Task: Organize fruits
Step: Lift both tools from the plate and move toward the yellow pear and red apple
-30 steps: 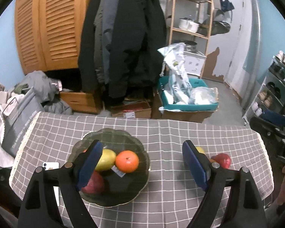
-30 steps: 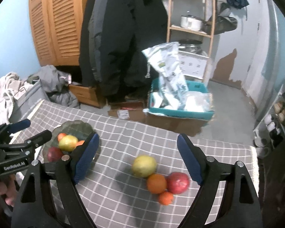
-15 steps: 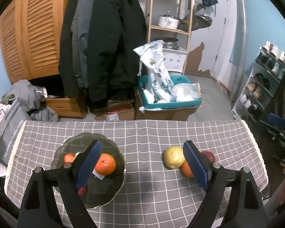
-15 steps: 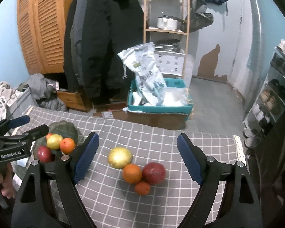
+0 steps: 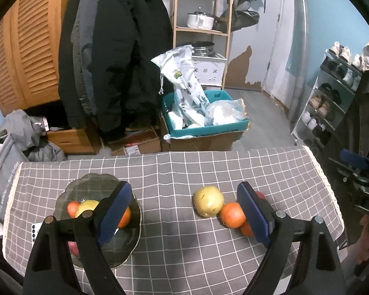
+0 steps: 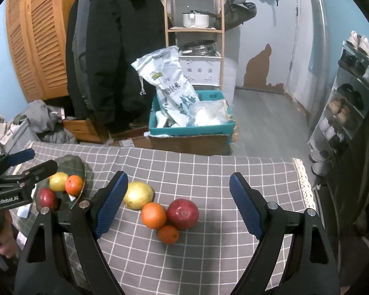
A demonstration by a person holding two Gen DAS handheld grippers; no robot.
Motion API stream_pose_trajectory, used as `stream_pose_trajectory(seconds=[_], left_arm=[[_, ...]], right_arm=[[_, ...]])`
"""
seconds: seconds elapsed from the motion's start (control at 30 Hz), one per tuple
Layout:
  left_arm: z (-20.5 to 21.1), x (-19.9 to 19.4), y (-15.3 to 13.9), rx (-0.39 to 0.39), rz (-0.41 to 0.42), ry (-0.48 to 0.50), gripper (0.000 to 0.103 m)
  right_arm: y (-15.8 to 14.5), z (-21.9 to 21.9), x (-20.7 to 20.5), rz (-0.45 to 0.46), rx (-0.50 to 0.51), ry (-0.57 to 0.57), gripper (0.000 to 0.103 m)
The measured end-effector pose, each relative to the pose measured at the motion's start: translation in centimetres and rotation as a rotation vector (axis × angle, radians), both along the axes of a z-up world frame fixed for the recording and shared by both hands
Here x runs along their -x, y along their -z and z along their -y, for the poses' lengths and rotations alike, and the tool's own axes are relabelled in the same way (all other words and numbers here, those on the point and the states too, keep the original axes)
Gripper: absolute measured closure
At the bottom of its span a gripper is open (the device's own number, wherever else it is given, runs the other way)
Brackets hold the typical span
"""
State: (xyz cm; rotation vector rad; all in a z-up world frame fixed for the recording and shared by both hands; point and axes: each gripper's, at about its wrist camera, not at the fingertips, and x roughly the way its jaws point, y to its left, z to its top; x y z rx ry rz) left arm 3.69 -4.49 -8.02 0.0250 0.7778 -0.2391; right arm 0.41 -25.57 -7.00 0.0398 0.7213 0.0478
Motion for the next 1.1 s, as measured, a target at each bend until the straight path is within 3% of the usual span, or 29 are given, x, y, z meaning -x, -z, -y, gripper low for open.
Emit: stream_pose_trajectory(seconds=[0.47,0.77,1.1], left_arm=[[1.5,-1.9,3.5,-0.037,-0.081,0.004,0.014],[2.6,-4.0,7.0,-0.068,-0.167,-0.004,0.014],[2.9,-6.7,11.0,-0.037,-0.273,-0.028,0.014]], right_arm=[[3.7,0.4,-2.0,-0.107,0.005,0.015,0.018],[7.6,0.5,-4.5,-0.217,0.021,0.032,0.018],[12.8,1.2,-7.9,-0.348,-0.041,0.065,0.018]])
